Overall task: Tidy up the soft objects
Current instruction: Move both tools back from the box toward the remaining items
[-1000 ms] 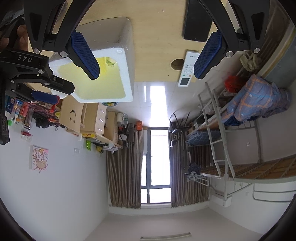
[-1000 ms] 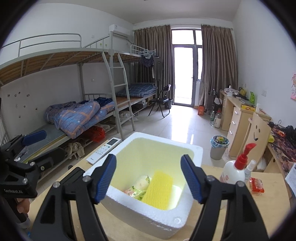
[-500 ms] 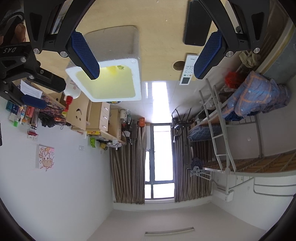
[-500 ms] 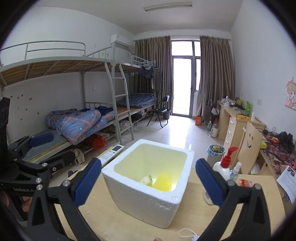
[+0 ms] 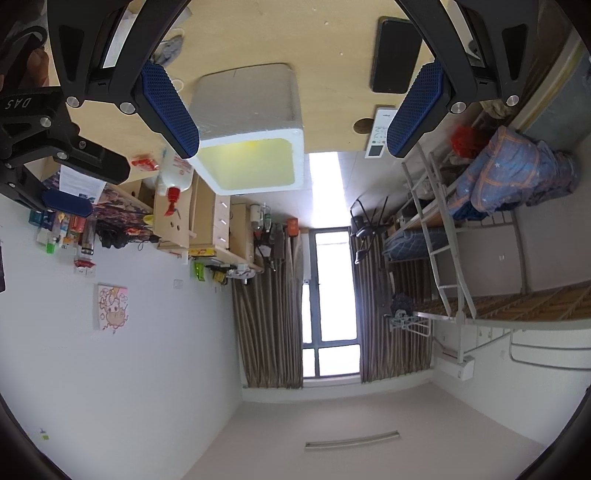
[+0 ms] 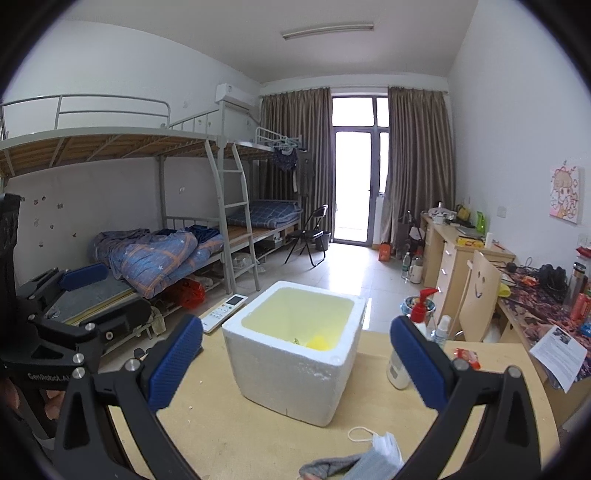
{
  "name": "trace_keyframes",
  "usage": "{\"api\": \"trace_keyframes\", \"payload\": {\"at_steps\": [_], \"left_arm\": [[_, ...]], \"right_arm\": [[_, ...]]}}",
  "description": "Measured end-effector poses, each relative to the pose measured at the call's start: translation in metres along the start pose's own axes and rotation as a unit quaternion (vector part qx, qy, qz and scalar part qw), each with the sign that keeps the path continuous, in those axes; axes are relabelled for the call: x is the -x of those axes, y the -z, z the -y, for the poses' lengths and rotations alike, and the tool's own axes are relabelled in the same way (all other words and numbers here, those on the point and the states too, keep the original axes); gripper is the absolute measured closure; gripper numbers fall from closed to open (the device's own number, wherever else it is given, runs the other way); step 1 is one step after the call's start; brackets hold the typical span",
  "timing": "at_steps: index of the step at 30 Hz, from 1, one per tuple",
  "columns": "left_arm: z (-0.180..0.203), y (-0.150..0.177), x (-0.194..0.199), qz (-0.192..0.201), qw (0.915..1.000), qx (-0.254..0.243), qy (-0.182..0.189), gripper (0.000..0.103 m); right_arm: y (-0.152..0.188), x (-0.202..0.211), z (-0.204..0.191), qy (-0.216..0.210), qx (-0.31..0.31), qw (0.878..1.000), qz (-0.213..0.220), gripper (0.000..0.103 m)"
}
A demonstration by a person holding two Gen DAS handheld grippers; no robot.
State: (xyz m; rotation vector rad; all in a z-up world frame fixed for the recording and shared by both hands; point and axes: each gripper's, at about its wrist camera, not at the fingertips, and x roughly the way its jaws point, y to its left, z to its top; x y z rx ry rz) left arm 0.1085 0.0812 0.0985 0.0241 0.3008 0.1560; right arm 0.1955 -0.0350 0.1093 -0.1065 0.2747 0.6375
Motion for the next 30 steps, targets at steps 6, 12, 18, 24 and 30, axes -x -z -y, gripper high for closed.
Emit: {"api": "trace_keyframes", "payload": {"at_steps": [6, 12, 18, 24, 30], "left_arm": [[0.003, 0.001, 0.021, 0.011, 0.9999, 0.000, 0.006, 0.001], [0.005, 0.004, 0.038, 0.022, 0.9997, -0.001, 0.009, 0.001], [0.010, 0.009, 0.050, 0.030, 0.9994, -0.004, 0.015, 0.001], [0.015, 0.018, 0.055, 0.031, 0.9992, -0.004, 0.026, 0.001], [0.017, 0.031, 0.057, 0.033, 0.9991, -0.003, 0.028, 0.001]], "right_arm": [[0.002, 0.024, 0.001, 0.011, -0.002, 1.000, 0.012, 0.000], [0.007, 0.045, -0.004, 0.019, -0.005, 1.000, 0.025, 0.000], [0.013, 0.063, -0.007, 0.028, -0.003, 0.999, 0.035, 0.000], [0.023, 0.073, -0.005, 0.040, -0.004, 0.998, 0.041, 0.000], [0.034, 0.081, -0.001, 0.051, -0.010, 0.998, 0.047, 0.000]]}}
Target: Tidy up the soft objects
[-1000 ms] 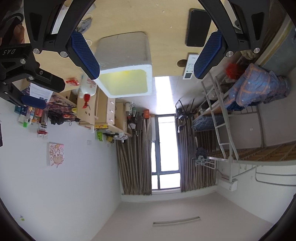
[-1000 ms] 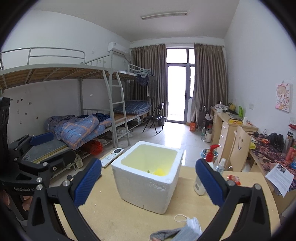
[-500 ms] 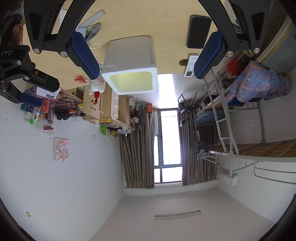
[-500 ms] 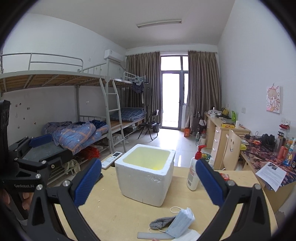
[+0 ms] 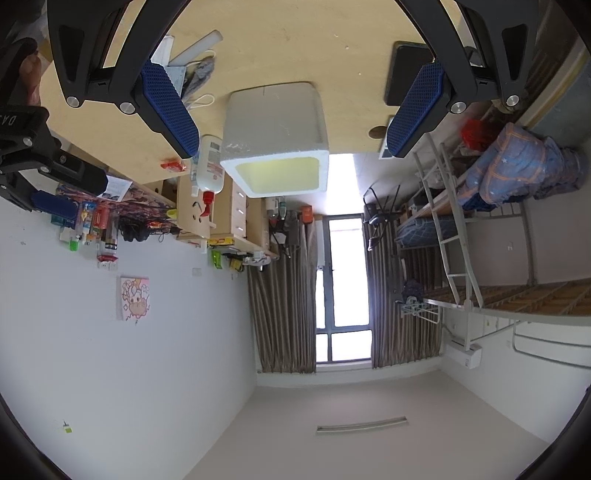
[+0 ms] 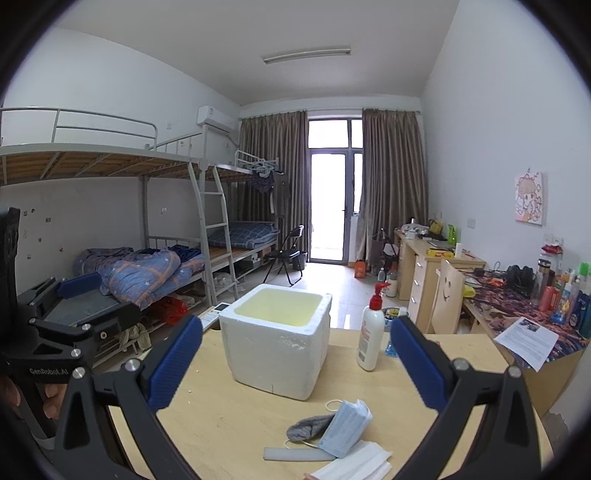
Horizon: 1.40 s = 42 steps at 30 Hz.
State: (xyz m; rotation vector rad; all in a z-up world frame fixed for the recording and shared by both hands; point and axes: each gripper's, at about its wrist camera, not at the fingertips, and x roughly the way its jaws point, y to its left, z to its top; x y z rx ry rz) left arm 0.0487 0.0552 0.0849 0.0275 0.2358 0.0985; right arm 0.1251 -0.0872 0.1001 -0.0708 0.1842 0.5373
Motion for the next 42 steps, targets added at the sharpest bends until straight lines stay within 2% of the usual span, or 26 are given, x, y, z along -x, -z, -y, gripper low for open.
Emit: {"api": "trace_keyframes", "payload": {"at_steps": [9, 17, 27, 32, 42], "left_arm": [[-0.002, 0.022, 0.003, 0.005, 0.9999, 0.012, -0.006, 0.001], [0.003, 0.038, 0.002, 0.018, 0.9997, 0.005, -0.018, 0.001], [0.014, 0.066, -0.008, 0.016, 0.9997, 0.005, 0.018, 0.001], [0.017, 0.081, -0.012, 0.020, 0.9995, 0.007, 0.022, 0.001], [0.024, 0.108, -0.026, -0.004, 0.9993, 0.008, 0.035, 0.001]], "right_arm": [[0.021, 0.012, 0.010, 0.025, -0.014, 1.000, 0.006, 0.000], [0.045, 0.014, 0.015, 0.036, -0.019, 0.999, -0.007, 0.000], [0.078, 0.012, 0.019, 0.049, -0.025, 0.998, -0.027, 0.000], [0.090, 0.014, 0.024, 0.049, -0.033, 0.998, -0.032, 0.000], [0.116, 0.009, 0.028, 0.053, -0.039, 0.996, -0.059, 0.000]]}}
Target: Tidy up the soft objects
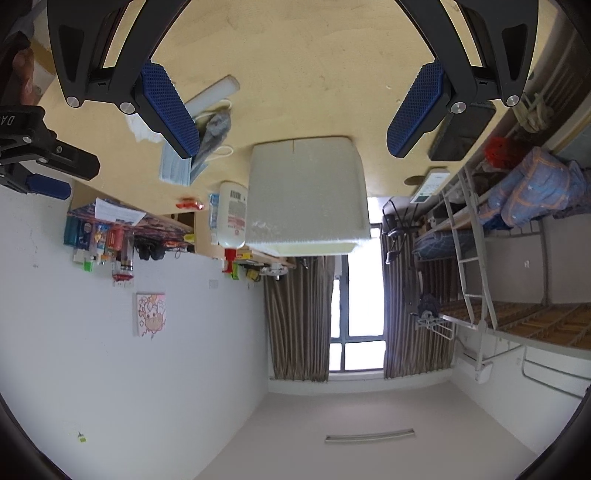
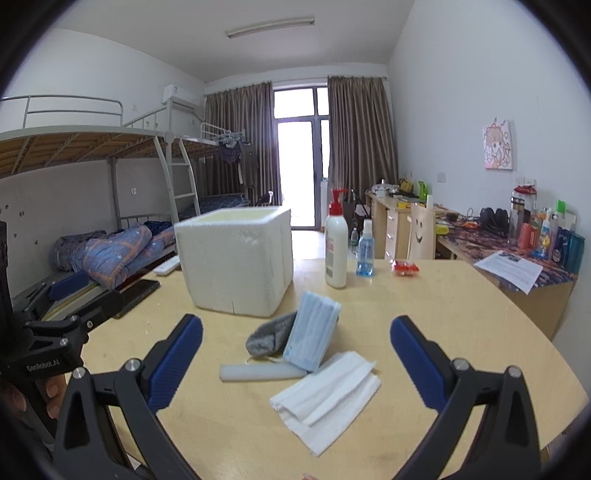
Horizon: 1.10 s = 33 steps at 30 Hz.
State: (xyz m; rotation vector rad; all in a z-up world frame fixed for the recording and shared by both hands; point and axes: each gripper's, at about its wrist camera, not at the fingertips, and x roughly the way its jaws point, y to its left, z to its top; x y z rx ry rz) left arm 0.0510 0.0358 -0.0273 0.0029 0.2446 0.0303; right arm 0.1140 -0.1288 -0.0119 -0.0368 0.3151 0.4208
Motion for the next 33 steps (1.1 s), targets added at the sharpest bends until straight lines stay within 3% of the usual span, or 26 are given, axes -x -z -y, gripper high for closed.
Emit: {"api": "trace_keyframes", "payload": {"at_steps": [18, 33], "left_arm": [[0.012, 0.019, -0.046, -0.089, 0.9945, -0.001, 0.054, 0.001], [0.029, 0.020, -0.086, -0.162, 0.9755, -0.017, 0.148, 0.001]], "right_arm": [[0.022, -0.027, 0.015, 0.001, -0.018, 0.999, -0.051, 0.000], [0.035, -0.042, 0.030, 0.010, -0.036, 0.995, -0.089, 0.000]]}}
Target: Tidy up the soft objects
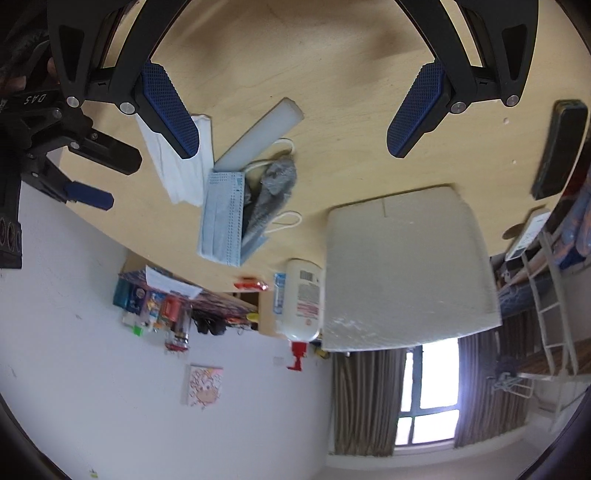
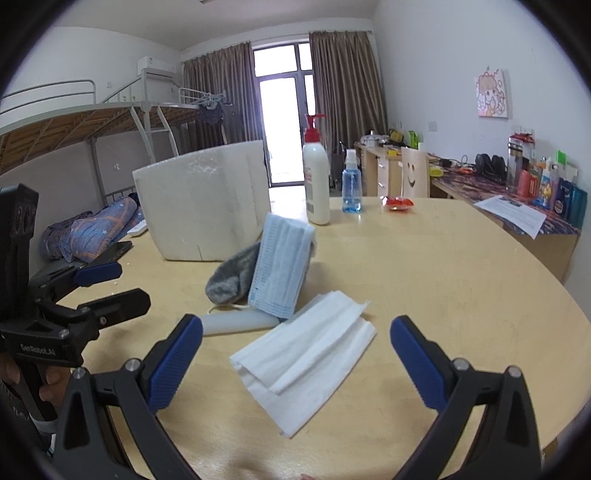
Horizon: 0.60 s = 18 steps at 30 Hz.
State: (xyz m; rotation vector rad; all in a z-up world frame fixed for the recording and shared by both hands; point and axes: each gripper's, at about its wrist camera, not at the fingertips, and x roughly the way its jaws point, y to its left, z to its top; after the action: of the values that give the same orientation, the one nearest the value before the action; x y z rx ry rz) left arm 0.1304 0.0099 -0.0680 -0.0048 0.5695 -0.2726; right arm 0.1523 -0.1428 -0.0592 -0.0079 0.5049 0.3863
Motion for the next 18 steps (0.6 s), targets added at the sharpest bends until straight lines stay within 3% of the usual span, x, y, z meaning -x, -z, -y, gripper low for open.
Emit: {"api": "trace_keyframes", "payload": {"at_steps": [5, 11, 18], "left_arm": [[0.003, 0.002, -0.020, -0.036, 0.9991, -0.006, 0.020, 0.002], [0.001, 0.004, -0.045, -0.099, 0.9935, 0.006, 0.056, 0.015], [0.006, 0.003, -0.060, -0.133, 0.9893, -0.008, 0.059, 0.025]], "right_arm": [[0.002, -0.006, 0.007, 0.002, -0.009, 1.000, -0.008, 0.000], [0.004, -0.010, 0.016, -0.001, -0.023, 1.000, -0.015, 0.000], [0.006, -0.014, 0.023, -0.009, -0.037, 0.999, -0.019, 0.000]]}}
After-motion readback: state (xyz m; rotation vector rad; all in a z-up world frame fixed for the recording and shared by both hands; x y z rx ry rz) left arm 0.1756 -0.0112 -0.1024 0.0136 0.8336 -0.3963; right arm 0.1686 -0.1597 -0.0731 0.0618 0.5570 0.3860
